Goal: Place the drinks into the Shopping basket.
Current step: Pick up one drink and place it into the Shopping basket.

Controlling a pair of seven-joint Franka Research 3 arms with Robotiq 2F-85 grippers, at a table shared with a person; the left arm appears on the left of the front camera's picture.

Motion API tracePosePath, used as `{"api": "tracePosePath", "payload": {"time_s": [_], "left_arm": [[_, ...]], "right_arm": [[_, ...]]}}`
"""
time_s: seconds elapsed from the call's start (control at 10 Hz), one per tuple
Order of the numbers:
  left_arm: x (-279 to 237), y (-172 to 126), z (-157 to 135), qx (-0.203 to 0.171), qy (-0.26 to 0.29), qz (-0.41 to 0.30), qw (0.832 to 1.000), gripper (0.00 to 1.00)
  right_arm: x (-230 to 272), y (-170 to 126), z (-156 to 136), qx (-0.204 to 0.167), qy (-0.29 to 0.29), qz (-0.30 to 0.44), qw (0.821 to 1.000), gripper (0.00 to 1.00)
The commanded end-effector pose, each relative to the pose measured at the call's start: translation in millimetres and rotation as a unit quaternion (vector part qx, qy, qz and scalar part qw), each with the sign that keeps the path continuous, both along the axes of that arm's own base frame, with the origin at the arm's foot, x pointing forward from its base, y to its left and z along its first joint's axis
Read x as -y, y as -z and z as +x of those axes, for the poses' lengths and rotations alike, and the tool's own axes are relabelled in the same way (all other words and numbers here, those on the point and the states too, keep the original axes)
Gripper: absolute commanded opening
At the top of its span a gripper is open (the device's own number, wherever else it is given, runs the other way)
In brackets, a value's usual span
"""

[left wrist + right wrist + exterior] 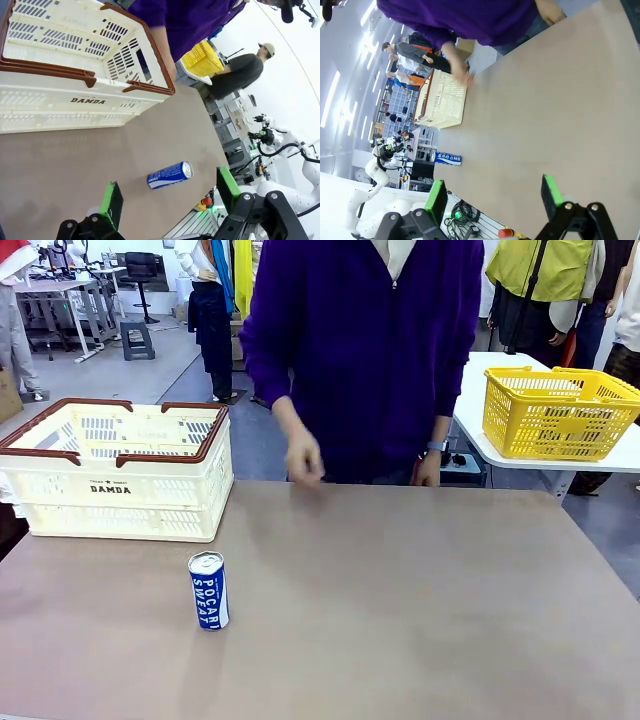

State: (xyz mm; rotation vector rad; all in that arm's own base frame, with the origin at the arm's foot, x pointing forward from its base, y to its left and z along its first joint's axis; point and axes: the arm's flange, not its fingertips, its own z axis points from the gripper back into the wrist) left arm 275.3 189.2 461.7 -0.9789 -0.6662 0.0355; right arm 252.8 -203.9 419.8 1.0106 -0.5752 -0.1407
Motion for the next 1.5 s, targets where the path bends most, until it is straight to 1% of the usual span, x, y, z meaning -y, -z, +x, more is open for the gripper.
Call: {"api": "tracePosePath", "payload": {"time_s": [0.0, 0.1, 0.2, 0.3, 0.4, 0.5, 0.6, 0.7, 0.8, 0.9, 1.0, 1.1, 1.2, 1.3, 1.4], "left_arm": [[0.0, 0.0, 0.1, 0.000, 0.000, 0.000, 1.000, 1.00], [49.7, -23.5, 5.5, -0.027, 0.039, 0.070, 0.996, 1.00], [106.0, -37.6, 12.6, -0.025, 0.095, 0.129, 0.987, 1.00], [163.5, -39.0, 19.3, -0.033, 0.146, 0.211, 0.966, 1.00], [214.6, -33.6, 28.2, -0.042, 0.219, 0.266, 0.938, 1.00], [256.2, -25.0, 40.6, -0.038, 0.212, 0.319, 0.923, 1.00], [296.2, -20.2, 43.1, -0.040, 0.240, 0.349, 0.905, 1.00], [322.0, -18.7, 37.0, -0.051, 0.252, 0.356, 0.899, 1.00], [337.2, -17.7, 28.5, -0.054, 0.245, 0.363, 0.897, 1.00], [333.6, -24.2, 26.2, -0.012, 0.258, 0.361, 0.896, 1.00], [348.4, -16.1, 28.5, -0.051, 0.267, 0.364, 0.891, 1.00], [348.4, -16.1, 28.5, -0.051, 0.267, 0.364, 0.891, 1.00], [355.0, -16.8, 27.1, -0.041, 0.267, 0.373, 0.888, 1.00], [340.1, -19.4, 30.6, -0.174, 0.174, 0.311, 0.918, 1.00], [348.3, -13.1, 19.3, -0.196, 0.134, 0.342, 0.909, 1.00]], "right_arm": [[2.9, -1.5, 2.2, 0.017, -0.003, 0.003, 1.000, 1.00], [2.9, -1.5, 2.2, 0.017, -0.003, 0.003, 1.000, 1.00], [2.9, -1.5, 2.2, 0.017, -0.003, 0.003, 1.000, 1.00], [2.9, -1.5, 2.2, 0.017, -0.003, 0.003, 1.000, 1.00], [2.9, -1.5, 2.2, 0.017, -0.003, 0.003, 1.000, 1.00], [2.9, -1.5, 2.2, 0.017, -0.003, 0.003, 1.000, 1.00], [2.9, -1.5, 2.2, 0.017, -0.003, 0.003, 1.000, 1.00], [2.9, -1.5, 2.2, 0.017, -0.003, 0.003, 1.000, 1.00], [2.9, -1.5, 2.2, 0.017, -0.003, 0.003, 1.000, 1.00], [2.9, -1.5, 2.2, 0.017, -0.003, 0.003, 1.000, 1.00], [2.9, -1.5, 2.2, 0.017, -0.003, 0.003, 1.000, 1.00], [2.9, -1.5, 2.2, 0.017, -0.003, 0.003, 1.000, 1.00], [2.9, -1.5, 2.2, 0.017, -0.003, 0.003, 1.000, 1.00], [2.9, -1.5, 2.2, 0.017, -0.003, 0.003, 1.000, 1.00], [2.9, -1.5, 2.2, 0.017, -0.003, 0.003, 1.000, 1.00]]}}
